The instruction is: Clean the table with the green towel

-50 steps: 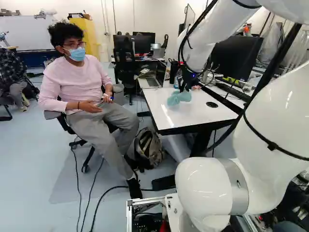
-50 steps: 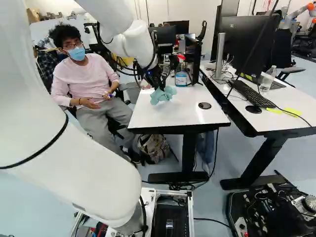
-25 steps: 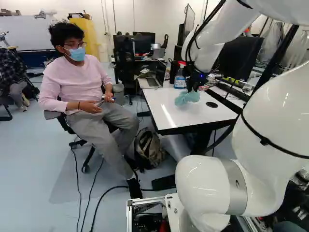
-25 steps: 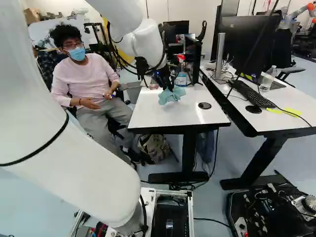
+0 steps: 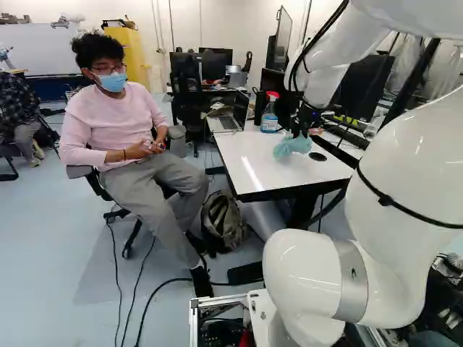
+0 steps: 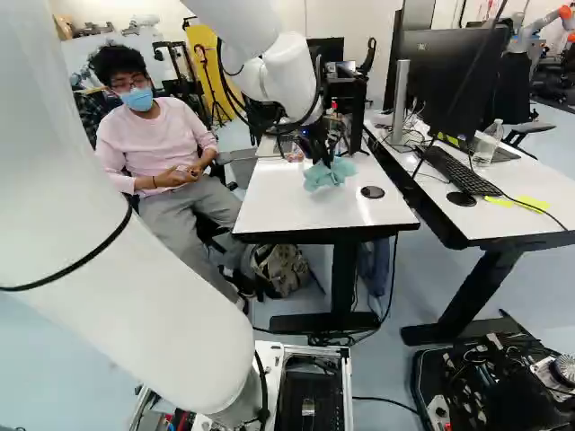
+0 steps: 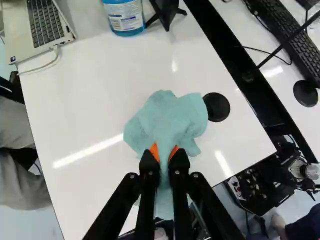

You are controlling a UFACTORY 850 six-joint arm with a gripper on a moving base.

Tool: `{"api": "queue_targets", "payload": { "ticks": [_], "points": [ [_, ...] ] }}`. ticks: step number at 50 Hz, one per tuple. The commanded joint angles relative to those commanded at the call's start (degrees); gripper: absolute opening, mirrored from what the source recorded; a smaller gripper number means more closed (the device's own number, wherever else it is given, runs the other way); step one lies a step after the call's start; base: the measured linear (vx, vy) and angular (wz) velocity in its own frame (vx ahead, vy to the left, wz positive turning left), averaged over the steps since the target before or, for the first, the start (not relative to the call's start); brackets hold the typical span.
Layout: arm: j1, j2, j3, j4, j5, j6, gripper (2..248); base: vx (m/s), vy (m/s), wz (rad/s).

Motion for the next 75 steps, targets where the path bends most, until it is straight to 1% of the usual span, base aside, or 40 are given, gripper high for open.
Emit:
{"api": "queue_targets", "payload": {
  "ticks": [63,70,75],
  "points": [
    [-13.16,-5.03,-5.04,0.00,0.00,0.00,37,0.000,0.000,0.000],
    [-14.54,-5.89,-5.92,0.00,0.00,0.00,37,0.000,0.000,0.000],
    [-14.93,-6.30,-6.35,0.00,0.00,0.00,37,0.000,0.000,0.000]
  ]
}}
